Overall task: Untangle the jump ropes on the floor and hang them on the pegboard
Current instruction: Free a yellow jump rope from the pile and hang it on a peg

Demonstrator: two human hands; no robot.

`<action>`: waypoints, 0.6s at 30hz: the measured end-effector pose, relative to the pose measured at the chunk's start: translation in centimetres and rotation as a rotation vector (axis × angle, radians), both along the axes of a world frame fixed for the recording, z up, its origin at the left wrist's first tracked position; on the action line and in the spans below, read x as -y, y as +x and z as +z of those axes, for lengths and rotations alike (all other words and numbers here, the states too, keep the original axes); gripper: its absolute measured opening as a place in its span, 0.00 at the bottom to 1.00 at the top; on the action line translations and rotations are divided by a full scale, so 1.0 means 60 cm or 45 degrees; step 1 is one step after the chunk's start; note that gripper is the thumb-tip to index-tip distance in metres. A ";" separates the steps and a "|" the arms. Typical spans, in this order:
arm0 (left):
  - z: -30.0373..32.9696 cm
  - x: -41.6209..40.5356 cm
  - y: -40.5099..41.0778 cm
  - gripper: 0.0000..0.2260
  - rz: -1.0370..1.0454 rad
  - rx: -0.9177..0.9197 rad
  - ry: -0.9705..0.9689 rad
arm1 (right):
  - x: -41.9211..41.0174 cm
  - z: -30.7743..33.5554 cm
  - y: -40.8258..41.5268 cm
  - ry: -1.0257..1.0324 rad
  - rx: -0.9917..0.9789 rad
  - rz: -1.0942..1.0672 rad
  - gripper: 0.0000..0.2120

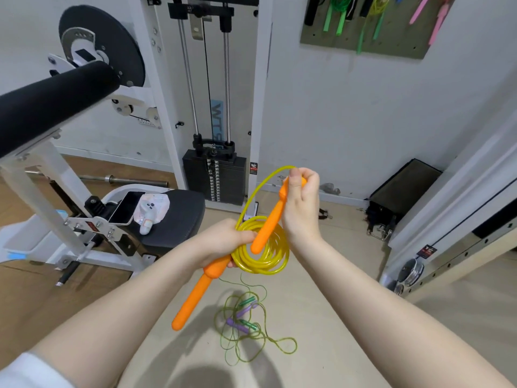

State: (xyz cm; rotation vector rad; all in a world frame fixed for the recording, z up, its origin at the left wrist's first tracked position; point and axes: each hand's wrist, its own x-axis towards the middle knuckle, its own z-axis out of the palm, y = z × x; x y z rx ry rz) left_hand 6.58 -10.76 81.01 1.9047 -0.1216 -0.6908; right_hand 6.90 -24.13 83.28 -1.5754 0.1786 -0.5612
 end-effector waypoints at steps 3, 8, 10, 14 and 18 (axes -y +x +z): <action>0.004 0.000 0.007 0.14 0.081 -0.048 -0.115 | 0.004 -0.010 -0.005 -0.286 0.142 0.122 0.13; 0.016 -0.011 0.033 0.13 0.216 -0.017 -0.205 | 0.022 -0.044 -0.013 -0.963 0.171 0.475 0.20; 0.018 -0.013 0.035 0.14 0.179 0.023 -0.166 | 0.023 -0.048 -0.019 -0.705 -0.002 0.646 0.14; 0.021 -0.002 0.034 0.13 0.133 0.095 -0.141 | 0.043 -0.037 -0.014 0.486 -0.509 0.971 0.27; 0.024 0.019 0.033 0.13 0.066 0.213 -0.052 | 0.068 -0.028 -0.014 0.455 -0.609 1.253 0.17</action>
